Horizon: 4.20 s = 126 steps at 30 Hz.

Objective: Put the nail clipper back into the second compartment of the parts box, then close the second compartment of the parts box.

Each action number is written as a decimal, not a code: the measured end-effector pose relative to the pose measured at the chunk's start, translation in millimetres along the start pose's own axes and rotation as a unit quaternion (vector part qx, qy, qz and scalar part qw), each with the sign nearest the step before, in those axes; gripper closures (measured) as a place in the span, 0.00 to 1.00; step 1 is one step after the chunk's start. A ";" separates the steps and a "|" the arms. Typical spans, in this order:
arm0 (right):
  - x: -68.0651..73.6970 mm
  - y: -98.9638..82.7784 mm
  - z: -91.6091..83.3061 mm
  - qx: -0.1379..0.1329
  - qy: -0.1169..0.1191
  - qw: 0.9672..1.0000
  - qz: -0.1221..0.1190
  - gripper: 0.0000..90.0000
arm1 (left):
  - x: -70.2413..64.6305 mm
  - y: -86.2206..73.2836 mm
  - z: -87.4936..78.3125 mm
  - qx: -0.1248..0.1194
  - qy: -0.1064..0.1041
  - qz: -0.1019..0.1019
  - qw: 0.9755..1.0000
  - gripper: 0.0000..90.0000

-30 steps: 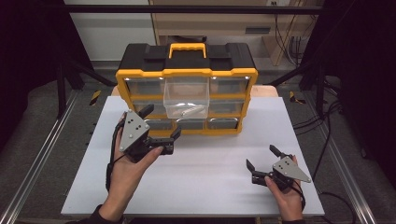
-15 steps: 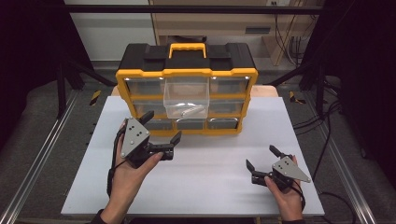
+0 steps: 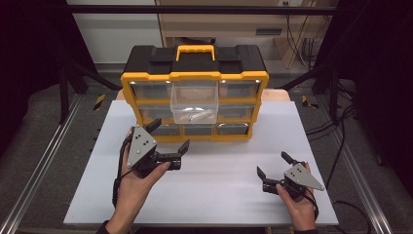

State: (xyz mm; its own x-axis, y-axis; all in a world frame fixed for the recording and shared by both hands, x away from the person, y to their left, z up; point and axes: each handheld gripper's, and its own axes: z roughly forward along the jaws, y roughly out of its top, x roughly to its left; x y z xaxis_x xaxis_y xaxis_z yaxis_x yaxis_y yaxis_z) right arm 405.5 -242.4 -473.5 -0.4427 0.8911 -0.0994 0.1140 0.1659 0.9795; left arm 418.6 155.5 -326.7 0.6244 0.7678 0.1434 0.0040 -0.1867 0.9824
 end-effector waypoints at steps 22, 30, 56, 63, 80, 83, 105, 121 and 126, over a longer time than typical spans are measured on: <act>-0.9 1.1 -0.8 -0.001 -0.001 1.000 -0.002 0.03 | -13.9 -13.4 4.7 -0.007 -0.009 -0.009 1.000 0.10; -0.9 0.9 -1.0 0.001 -0.002 1.000 -0.001 0.03 | -18.6 -14.5 -1.5 -0.016 -0.030 -0.022 0.999 0.26; 0.1 1.5 -0.8 0.001 0.002 1.000 -0.002 0.03 | -21.0 -14.5 7.8 0.013 -0.041 -0.052 0.998 0.96; -1.5 1.5 -1.5 -0.001 -0.001 1.000 -0.001 0.03 | -17.3 -9.1 19.0 0.027 -0.035 -0.075 0.996 1.00; -1.0 2.4 -1.8 -0.003 0.001 1.000 -0.003 0.03 | -19.6 10.6 48.9 0.029 -0.006 -0.060 0.998 1.00; -0.5 2.7 -1.9 -0.003 0.001 1.000 -0.003 0.03 | -19.7 10.9 52.9 0.032 0.006 -0.050 0.998 1.00; -1.2 2.6 -1.7 -0.004 0.004 1.000 0.001 0.03 | -8.1 12.4 72.2 0.037 0.036 -0.051 0.997 1.00; -2.5 1.2 -0.3 0.001 -0.001 1.000 0.006 0.03 | 2.0 12.6 83.6 0.047 0.047 -0.045 0.997 1.00; -2.1 1.0 -0.2 0.002 0.002 1.000 0.007 0.03 | 6.0 15.0 83.2 0.042 0.048 -0.052 0.997 1.00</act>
State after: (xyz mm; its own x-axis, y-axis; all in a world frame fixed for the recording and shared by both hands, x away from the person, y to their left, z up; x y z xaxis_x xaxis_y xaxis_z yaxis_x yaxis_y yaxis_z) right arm 406.4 -244.2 -472.3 -0.4444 0.8918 -0.0850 0.1235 0.1550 0.9802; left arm 487.3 106.3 -321.0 0.5395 0.8401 0.0553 0.1326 -0.1497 0.9798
